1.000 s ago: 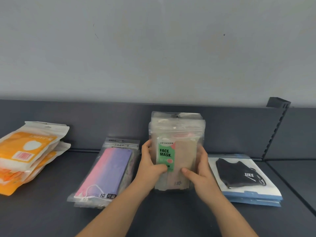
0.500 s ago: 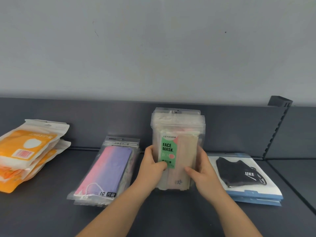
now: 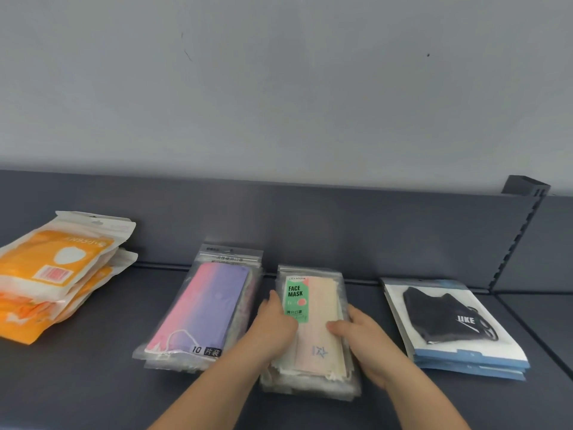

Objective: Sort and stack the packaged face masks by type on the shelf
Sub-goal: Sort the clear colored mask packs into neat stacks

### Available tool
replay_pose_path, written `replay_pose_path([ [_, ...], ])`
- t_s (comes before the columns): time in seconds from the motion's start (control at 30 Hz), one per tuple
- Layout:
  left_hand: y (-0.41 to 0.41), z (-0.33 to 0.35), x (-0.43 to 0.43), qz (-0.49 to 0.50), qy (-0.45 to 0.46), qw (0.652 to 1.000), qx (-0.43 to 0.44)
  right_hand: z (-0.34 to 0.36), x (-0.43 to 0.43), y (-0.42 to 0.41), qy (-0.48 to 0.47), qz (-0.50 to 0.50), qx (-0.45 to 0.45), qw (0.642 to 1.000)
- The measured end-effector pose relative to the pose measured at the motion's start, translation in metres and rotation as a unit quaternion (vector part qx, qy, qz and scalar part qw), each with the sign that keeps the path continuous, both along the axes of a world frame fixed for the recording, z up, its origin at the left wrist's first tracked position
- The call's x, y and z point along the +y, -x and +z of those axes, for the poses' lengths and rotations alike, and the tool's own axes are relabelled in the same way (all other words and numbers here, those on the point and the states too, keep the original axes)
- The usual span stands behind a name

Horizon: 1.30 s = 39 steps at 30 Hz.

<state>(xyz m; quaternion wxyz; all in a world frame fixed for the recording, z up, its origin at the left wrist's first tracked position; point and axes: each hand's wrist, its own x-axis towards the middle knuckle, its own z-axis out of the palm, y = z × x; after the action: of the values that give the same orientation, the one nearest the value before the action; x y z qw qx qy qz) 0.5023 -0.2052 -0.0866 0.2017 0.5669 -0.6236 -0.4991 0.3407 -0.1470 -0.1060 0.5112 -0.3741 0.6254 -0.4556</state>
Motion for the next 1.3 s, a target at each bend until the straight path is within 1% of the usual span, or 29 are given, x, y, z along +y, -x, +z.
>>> replay_pose_path([
  [0.13, 0.0, -0.004, -0.005, 0.0, 0.021, 1.0, -0.016, -0.001, -0.004, -0.016, -0.004, -0.051, -0.005, 0.999],
  [0.27, -0.002, -0.008, -0.015, 0.019, 0.014, 1.0, -0.003, 0.0, -0.006, -0.023, 0.008, -0.054, -0.012, 0.998],
  [0.37, -0.001, -0.008, -0.017, 0.022, 0.015, 1.0, 0.011, 0.01, -0.003, -0.026, 0.023, -0.069, -0.044, 0.996],
  [0.43, -0.002, -0.004, -0.016, 0.038, 0.006, 0.998, 0.049, 0.015, -0.001, -0.025, 0.033, -0.075, -0.077, 0.994],
  [0.53, -0.004, 0.005, -0.009, 0.061, -0.04, 0.986, 0.147, 0.019, 0.0, -0.019, 0.061, -0.087, -0.115, 0.988],
  [0.6, -0.006, 0.015, -0.005, 0.055, -0.06, 0.975, 0.206, 0.03, 0.002, -0.015, 0.091, -0.08, -0.125, 0.985],
  [0.67, -0.012, 0.03, -0.002, 0.036, -0.045, 0.968, 0.243, 0.045, 0.003, -0.013, 0.124, -0.067, -0.144, 0.979],
  [0.77, -0.024, 0.057, -0.004, 0.018, 0.01, 0.959, 0.282, 0.071, 0.001, -0.018, 0.162, -0.042, -0.189, 0.968],
  [0.87, -0.053, 0.084, -0.015, -0.002, 0.063, 0.956, 0.286, 0.093, -0.007, -0.039, 0.187, -0.009, -0.228, 0.955],
  [0.93, -0.078, 0.093, -0.026, -0.004, 0.075, 0.959, 0.275, 0.097, -0.018, -0.062, 0.182, 0.0, -0.244, 0.953],
  [1.1, -0.131, 0.086, -0.042, 0.047, 0.022, 0.966, 0.254, 0.082, -0.047, -0.117, 0.123, -0.002, -0.263, 0.957],
  [1.3, -0.16, 0.061, -0.049, 0.094, -0.027, 0.971, 0.218, 0.057, -0.063, -0.145, 0.06, -0.011, -0.227, 0.972],
])
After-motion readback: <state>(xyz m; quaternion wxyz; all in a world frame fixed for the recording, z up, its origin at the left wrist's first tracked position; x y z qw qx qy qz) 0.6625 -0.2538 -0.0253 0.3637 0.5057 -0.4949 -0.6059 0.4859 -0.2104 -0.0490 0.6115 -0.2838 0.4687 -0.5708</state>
